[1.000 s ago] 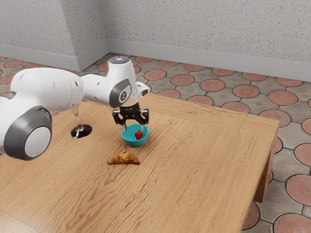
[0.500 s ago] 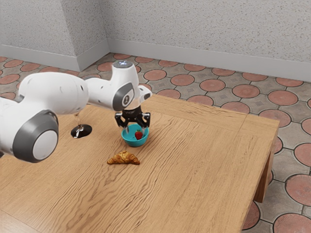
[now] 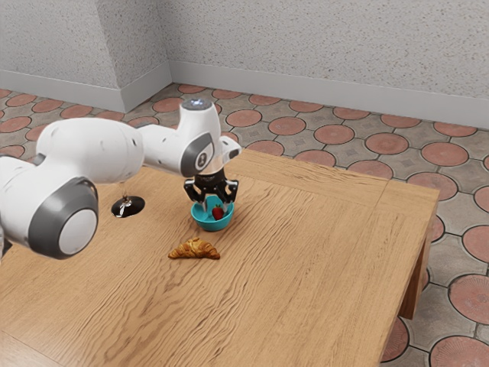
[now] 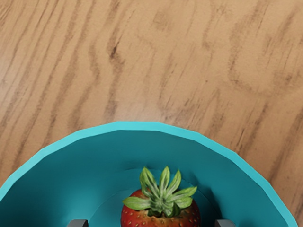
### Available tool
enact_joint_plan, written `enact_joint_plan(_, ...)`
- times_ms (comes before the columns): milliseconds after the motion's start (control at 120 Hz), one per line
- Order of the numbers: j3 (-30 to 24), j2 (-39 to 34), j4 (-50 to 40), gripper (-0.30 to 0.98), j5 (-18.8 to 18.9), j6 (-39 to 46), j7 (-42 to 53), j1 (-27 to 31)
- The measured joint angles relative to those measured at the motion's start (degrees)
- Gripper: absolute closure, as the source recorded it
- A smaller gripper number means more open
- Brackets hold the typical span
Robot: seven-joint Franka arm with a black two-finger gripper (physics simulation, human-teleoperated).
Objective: Take strawberry from the bowl
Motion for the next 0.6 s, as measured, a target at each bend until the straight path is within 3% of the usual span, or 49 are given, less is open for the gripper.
enact_joint_plan(600, -0.6, 2.9, 2.8, 0.43, -0.4, -0.1, 0.5, 1.0)
